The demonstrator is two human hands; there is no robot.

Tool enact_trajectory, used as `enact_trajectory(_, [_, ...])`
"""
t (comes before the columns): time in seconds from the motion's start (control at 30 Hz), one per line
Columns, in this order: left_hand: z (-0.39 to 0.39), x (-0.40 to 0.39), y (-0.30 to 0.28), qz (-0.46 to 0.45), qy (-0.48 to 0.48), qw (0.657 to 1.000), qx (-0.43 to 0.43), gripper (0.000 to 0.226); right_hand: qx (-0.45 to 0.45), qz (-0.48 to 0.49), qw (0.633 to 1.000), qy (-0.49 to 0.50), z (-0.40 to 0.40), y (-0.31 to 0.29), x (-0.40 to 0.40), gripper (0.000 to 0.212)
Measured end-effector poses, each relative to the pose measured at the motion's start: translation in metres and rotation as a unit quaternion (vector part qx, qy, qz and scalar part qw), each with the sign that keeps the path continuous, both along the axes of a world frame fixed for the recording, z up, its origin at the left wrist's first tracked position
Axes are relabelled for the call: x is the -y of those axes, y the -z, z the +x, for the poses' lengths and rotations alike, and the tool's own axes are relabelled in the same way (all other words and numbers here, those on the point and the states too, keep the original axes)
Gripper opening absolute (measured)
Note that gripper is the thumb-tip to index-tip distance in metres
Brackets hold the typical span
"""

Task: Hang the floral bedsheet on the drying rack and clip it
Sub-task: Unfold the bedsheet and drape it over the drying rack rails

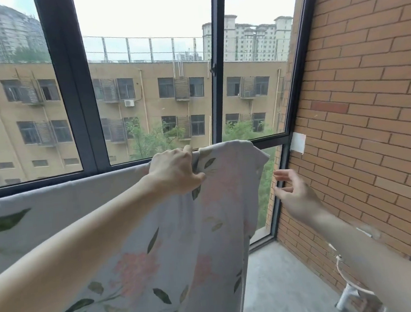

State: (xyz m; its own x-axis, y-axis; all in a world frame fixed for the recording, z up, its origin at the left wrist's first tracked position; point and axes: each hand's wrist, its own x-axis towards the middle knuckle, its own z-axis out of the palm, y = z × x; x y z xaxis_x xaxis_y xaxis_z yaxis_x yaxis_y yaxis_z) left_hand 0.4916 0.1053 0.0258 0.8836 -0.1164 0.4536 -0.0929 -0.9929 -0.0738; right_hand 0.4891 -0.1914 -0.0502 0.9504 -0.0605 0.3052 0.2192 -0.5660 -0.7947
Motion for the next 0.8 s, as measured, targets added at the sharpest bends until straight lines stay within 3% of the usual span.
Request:
enact_trajectory(0.3, [0.059, 0.062, 0.003, -0.011, -0.068, 0.996, 0.058, 0.044, 0.052, 0.031, 0.989, -0.135, 0.117, -0.005, 0.035, 0.036])
enact_trajectory(0.5, [0.073, 0.074, 0.013, -0.061, -0.17, 0.976, 0.12, 0.068, 0.11, 0.0, 0.966, -0.234, 0.184, -0.022, 0.059, 0.044])
enact_trajectory(0.8, [0.063, 0.082, 0.015, -0.09, -0.241, 0.953, 0.158, 0.072, 0.125, 0.003, 0.893, -0.432, 0.246, -0.032, 0.029, 0.005])
